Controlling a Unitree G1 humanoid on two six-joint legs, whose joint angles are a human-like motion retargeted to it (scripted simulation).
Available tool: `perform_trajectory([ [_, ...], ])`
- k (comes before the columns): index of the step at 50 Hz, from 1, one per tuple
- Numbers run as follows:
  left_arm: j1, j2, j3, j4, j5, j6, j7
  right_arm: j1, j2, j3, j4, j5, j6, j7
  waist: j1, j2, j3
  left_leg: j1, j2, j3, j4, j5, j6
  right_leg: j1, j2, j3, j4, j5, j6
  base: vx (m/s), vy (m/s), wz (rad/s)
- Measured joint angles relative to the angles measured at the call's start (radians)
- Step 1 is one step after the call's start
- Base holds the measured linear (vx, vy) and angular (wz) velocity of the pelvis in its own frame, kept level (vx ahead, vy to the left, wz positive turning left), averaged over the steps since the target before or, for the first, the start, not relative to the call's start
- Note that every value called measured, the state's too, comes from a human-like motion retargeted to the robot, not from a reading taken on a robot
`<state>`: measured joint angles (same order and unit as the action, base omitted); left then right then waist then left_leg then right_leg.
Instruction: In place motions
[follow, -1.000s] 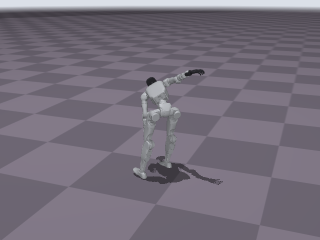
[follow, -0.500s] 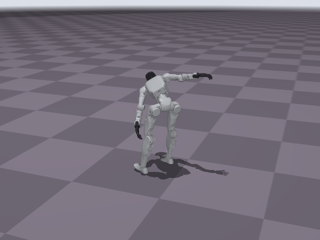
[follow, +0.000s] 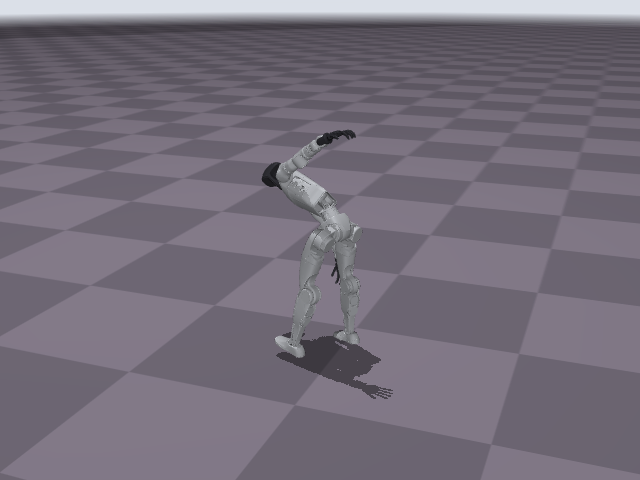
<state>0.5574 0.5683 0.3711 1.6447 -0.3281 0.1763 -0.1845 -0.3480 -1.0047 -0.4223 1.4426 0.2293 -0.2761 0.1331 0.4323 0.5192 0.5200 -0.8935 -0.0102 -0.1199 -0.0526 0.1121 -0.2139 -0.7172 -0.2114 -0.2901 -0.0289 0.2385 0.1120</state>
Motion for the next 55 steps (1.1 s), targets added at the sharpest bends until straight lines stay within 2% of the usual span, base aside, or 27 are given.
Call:
perform_trajectory([
  [4, -0.128, -0.075, 0.032, -0.019, -0.131, -0.045, 0.091, -0.108, 0.021, 0.108, 0.000, -0.032, 0.070, 0.036, 0.172, 0.001, 0.000, -0.057, -0.025, -0.021, -0.017, 0.020, -0.011, -0.031, -0.018, -0.039, -0.017, 0.016, 0.011, -0.26, -0.37, 0.68],
  [7, -0.233, -0.110, 0.032, -0.031, -0.239, -0.051, 0.049, -0.200, 0.037, 0.216, 0.013, -0.104, 0.136, 0.034, 0.320, 0.001, 0.000, -0.099, -0.030, -0.033, -0.023, 0.029, -0.021, -0.059, -0.019, -0.062, -0.017, 0.021, 0.020, -0.15, -0.58, 0.43],
  [11, -0.313, -0.126, -0.037, -0.014, -0.332, -0.052, 0.034, -0.342, 0.107, 0.329, -0.031, -0.277, 0.238, 0.072, 0.446, 0.001, 0.000, -0.133, -0.021, -0.037, -0.030, 0.037, -0.032, -0.088, -0.007, -0.081, -0.016, 0.026, 0.020, -0.03, -0.48, 0.06],
  [17, -0.377, -0.168, -0.091, -0.019, -0.395, -0.155, 0.168, -0.435, 0.275, 0.323, -0.111, -0.314, 0.254, 0.143, 0.443, 0.001, 0.000, -0.125, -0.012, -0.051, -0.025, 0.034, -0.039, -0.078, 0.002, -0.097, -0.007, 0.027, 0.021, 0.01, -0.15, 0.04],
  [21, -0.461, -0.189, -0.039, -0.052, -0.421, -0.148, 0.185, -0.363, 0.269, 0.293, -0.135, -0.281, 0.227, 0.122, 0.412, 0.001, 0.000, -0.079, -0.005, -0.045, -0.019, 0.025, -0.039, -0.040, 0.004, -0.091, 0.001, 0.024, 0.023, 0.06, -0.03, -0.07],
  [24, -0.544, -0.170, 0.001, -0.093, -0.500, -0.127, 0.130, -0.243, 0.211, 0.274, -0.161, -0.281, 0.182, 0.088, 0.371, -0.007, 0.000, -0.029, 0.005, -0.033, -0.020, 0.014, -0.040, -0.007, 0.007, -0.074, 0.003, 0.021, 0.025, 0.07, 0.00, -0.27],
  [27, -0.613, -0.122, 0.010, -0.126, -0.521, -0.107, 0.069, -0.119, 0.195, 0.227, -0.195, -0.341, 0.139, 0.049, 0.292, -0.063, 0.000, 0.007, 0.021, -0.008, -0.022, 0.000, -0.039, 0.003, 0.015, -0.048, 0.004, 0.021, 0.024, 0.10, 0.00, -0.52],
  [31, -0.699, -0.045, -0.021, -0.191, -0.454, -0.011, 0.013, 0.028, 0.228, 0.154, -0.233, -0.359, 0.085, 0.012, 0.136, -0.191, 0.000, 0.041, 0.046, 0.039, -0.017, -0.021, -0.031, -0.007, 0.025, 0.005, 0.007, 0.024, 0.024, 0.06, 0.12, -0.75],
  [36, -0.858, 0.065, -0.102, -0.274, -0.288, 0.141, -0.305, 0.189, 0.270, 0.073, -0.273, -0.322, 0.028, -0.010, -0.093, -0.353, 0.000, 0.093, 0.079, 0.113, -0.004, -0.056, -0.016, -0.010, 0.045, 0.077, 0.014, 0.028, 0.029, 0.05, 0.24, -0.86],
  [38, -0.927, 0.119, -0.151, -0.293, -0.181, 0.166, -0.409, 0.253, 0.289, 0.038, -0.295, -0.317, 0.005, -0.013, -0.182, -0.413, 0.000, 0.117, 0.096, 0.140, 0.000, -0.071, -0.011, -0.010, 0.058, 0.109, 0.018, 0.030, 0.032, 0.12, 0.14, -0.92],
  [40, -0.992, 0.166, -0.201, -0.304, -0.094, 0.155, -0.381, 0.314, 0.305, 0.003, -0.310, -0.315, -0.018, -0.025, -0.267, -0.469, 0.000, 0.141, 0.116, 0.169, 0.005, -0.088, -0.007, -0.013, 0.075, 0.140, 0.022, 0.035, 0.034, 0.17, 0.14, -1.05],
  [42, -1.047, 0.201, -0.253, -0.309, -0.059, 0.137, -0.287, 0.357, 0.319, -0.016, -0.313, -0.305, -0.039, -0.044, -0.361, -0.526, 0.000, 0.166, 0.136, 0.200, 0.010, -0.107, -0.001, -0.019, 0.093, 0.170, 0.024, 0.041, 0.037, 0.23, 0.24, -1.21],
  [45, -1.087, 0.232, -0.261, -0.321, -0.015, 0.113, -0.220, 0.378, 0.333, -0.029, -0.283, -0.274, -0.072, -0.055, -0.515, -0.613, 0.000, 0.196, 0.173, 0.242, 0.021, -0.139, 0.008, -0.037, 0.132, 0.230, 0.029, 0.050, 0.039, 0.27, 0.41, -1.45],
  [52, -1.073, 0.321, -0.070, -0.327, -0.018, 0.064, -0.160, 0.234, 0.347, 0.041, -0.042, -0.148, -0.098, 0.018, -0.962, -0.817, 0.000, 0.220, 0.250, 0.363, 0.036, -0.191, 0.003, -0.112, 0.237, 0.363, 0.036, 0.074, 0.018, 0.44, 0.44, -1.40],
  [55, -1.073, 0.376, -0.010, -0.322, 0.001, 0.045, -0.131, 0.178, 0.398, 0.036, 0.056, -0.078, -0.092, 0.083, -1.130, -0.888, 0.000, 0.194, 0.278, 0.404, 0.034, -0.194, -0.006, -0.169, 0.276, 0.389, 0.036, 0.091, 0.007, 0.48, 0.45, -1.08],
])
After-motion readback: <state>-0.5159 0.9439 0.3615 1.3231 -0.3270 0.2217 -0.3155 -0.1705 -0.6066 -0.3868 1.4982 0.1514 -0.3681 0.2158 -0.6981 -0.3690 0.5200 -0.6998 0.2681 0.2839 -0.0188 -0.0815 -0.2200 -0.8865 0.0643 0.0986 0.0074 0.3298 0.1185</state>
